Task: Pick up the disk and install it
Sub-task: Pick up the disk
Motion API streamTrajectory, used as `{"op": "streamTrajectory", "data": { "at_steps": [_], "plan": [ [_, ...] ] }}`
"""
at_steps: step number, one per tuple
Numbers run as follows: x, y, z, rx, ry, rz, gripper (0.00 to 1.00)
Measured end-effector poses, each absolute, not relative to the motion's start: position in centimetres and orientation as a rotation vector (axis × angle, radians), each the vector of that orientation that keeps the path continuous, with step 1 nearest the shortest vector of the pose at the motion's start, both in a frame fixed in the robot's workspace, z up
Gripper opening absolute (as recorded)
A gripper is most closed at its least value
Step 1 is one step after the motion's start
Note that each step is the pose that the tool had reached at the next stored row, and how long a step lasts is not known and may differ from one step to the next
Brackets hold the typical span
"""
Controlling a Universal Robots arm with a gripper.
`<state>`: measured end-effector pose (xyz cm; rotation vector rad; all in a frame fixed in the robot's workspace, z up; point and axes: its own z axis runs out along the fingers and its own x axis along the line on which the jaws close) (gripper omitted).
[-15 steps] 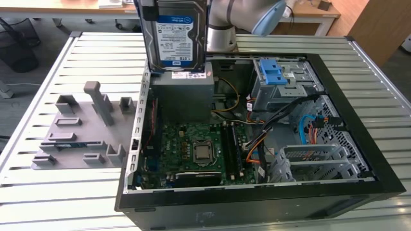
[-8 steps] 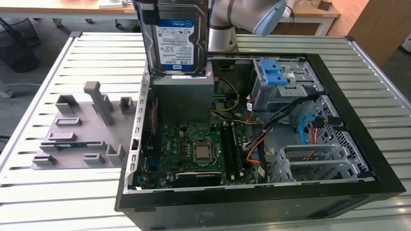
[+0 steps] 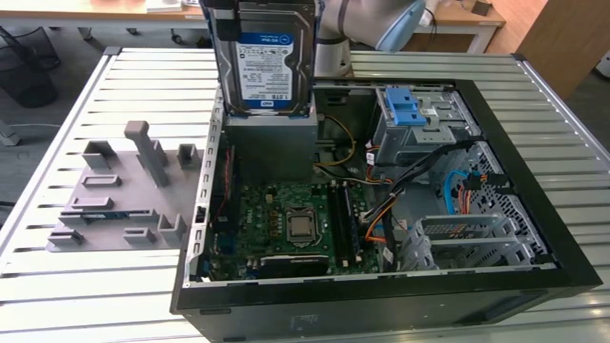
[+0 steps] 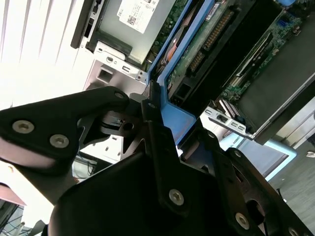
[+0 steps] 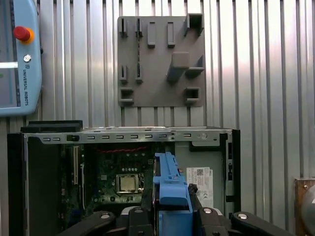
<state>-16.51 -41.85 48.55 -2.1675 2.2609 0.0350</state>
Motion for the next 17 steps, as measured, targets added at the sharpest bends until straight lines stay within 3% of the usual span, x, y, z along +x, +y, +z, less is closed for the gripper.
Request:
{"op": "streamTrajectory", "data": {
  "at_steps": [17],
  "plan": [
    [-11.9,-41.9,48.5,-2.167,2.26,0.034,0.36]
  ]
}}
